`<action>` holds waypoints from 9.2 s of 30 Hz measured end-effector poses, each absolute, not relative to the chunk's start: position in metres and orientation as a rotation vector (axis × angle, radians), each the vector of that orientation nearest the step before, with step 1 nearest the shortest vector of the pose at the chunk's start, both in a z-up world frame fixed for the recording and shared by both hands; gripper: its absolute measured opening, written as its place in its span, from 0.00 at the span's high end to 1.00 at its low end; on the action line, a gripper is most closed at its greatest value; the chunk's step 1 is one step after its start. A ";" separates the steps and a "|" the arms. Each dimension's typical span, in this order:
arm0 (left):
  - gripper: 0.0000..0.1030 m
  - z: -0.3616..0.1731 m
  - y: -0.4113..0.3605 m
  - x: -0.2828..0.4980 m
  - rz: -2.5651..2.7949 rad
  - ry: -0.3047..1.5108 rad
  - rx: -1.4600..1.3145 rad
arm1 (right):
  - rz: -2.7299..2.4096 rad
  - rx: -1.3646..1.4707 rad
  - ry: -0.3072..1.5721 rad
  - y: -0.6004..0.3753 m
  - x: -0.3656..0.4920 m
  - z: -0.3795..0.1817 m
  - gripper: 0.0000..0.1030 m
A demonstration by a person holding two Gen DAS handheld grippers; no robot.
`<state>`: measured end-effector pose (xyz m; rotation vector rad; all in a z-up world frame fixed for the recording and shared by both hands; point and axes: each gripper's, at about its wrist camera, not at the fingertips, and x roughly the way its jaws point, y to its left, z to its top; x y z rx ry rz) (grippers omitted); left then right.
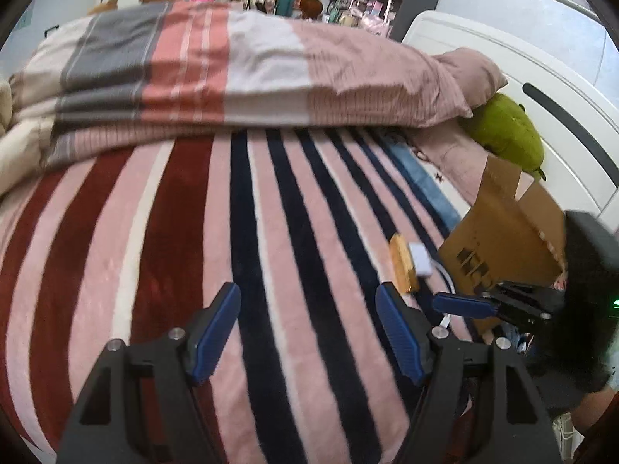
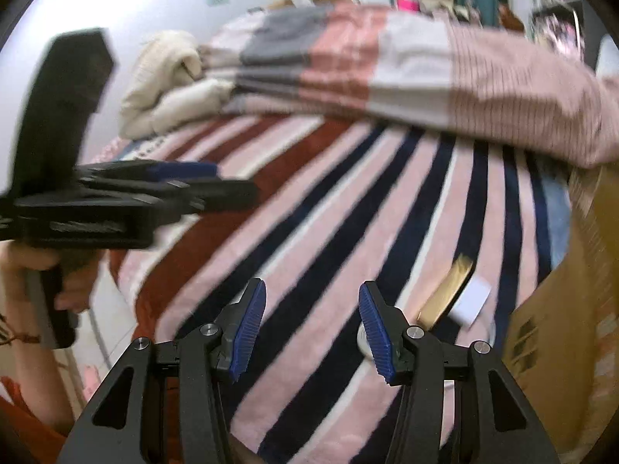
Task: Organize rigid objects
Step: 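Grasp the white tape roll with the right gripper, then carry the tape roll into the cardboard box and open the right gripper, then grasp the gold tube with the right gripper, then lower the gold tube into the box and release, then grasp the white USB adapter with the right gripper, then place the USB adapter with its cable into the box and release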
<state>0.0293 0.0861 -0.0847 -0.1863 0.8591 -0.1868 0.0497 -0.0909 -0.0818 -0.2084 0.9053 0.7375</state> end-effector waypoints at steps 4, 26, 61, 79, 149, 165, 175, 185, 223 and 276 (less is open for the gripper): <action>0.32 -0.100 0.089 0.026 -0.188 0.888 -0.198 | 0.610 -0.232 0.985 -0.097 0.061 -0.130 0.55; 0.41 -0.074 0.041 0.038 -0.417 0.876 -0.245 | 0.769 -0.317 0.767 -0.080 0.034 -0.082 0.65; 0.45 -0.024 -0.189 0.125 -0.688 0.924 -0.013 | 0.493 -0.166 0.759 -0.286 0.078 -0.018 0.51; 0.35 0.001 -0.132 0.091 -0.606 0.822 -0.049 | 0.532 -0.161 0.747 -0.269 0.053 0.002 0.15; 0.31 -0.038 0.048 0.042 -0.425 0.748 -0.295 | 0.768 -0.129 0.802 -0.094 0.055 -0.053 0.87; 0.65 0.005 -0.097 0.095 -0.651 0.746 -0.181 | 0.695 -0.037 0.675 -0.216 0.054 0.006 0.87; 0.65 -0.015 -0.170 0.127 -0.699 0.855 -0.106 | 0.595 0.032 0.739 -0.284 0.075 -0.009 0.87; 0.35 -0.020 -0.182 0.126 -0.637 0.874 -0.028 | 0.579 0.003 0.785 -0.297 0.080 -0.021 0.77; 0.22 -0.040 0.063 0.035 -0.260 0.734 -0.194 | 0.752 -0.176 0.712 -0.114 0.011 -0.018 0.38; 0.59 -0.014 0.040 0.036 -0.550 0.686 -0.343 | 0.850 -0.330 0.551 -0.087 0.026 -0.012 0.77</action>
